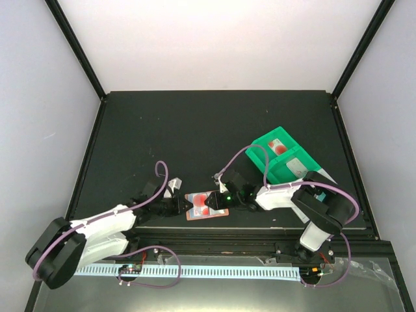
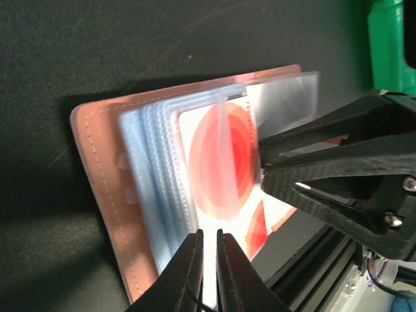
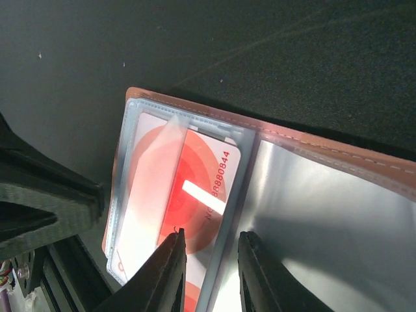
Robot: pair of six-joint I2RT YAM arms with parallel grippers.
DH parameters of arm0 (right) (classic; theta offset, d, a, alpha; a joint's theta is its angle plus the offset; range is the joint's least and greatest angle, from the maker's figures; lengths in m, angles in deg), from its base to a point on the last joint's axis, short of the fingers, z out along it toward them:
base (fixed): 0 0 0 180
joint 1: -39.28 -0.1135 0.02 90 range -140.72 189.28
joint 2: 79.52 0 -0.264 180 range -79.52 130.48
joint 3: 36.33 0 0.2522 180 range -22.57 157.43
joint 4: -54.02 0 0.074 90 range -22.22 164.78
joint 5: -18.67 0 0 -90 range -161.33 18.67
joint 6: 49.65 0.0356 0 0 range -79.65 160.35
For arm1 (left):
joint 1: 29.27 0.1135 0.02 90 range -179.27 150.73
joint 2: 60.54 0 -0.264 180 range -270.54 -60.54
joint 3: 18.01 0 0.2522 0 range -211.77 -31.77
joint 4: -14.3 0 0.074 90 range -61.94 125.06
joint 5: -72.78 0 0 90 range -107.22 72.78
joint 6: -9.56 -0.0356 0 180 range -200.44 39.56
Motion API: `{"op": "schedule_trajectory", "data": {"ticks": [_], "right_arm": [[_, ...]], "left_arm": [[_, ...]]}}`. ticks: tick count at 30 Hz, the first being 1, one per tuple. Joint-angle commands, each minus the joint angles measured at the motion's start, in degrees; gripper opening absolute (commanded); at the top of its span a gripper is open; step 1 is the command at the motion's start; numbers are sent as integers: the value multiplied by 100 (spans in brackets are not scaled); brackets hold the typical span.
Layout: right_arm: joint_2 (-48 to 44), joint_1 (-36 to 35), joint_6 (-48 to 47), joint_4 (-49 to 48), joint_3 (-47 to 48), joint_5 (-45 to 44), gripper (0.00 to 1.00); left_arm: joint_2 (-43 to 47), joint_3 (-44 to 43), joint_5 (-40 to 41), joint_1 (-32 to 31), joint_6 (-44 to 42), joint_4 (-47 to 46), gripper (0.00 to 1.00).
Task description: Take the credit cards out of the card holder
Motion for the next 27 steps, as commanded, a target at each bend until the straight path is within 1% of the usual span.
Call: {"op": "schedule_trajectory", "data": {"ticks": [1,8,18,27], "right_arm": [[189,12,43,40,90,45,23],[307,3,-205,483,274,-156,22],[220,8,-527,1209,382,-713,14],[38,11,-523,989,75,-790,9]], "left_arm": [[-352,52,-136,30,-24,-436,8],[-736,52,30,27,-85,-354,6],[-1043,15,130,30,-168,-283,6],[-1093,48,202,32,-199,-203,6]]}}
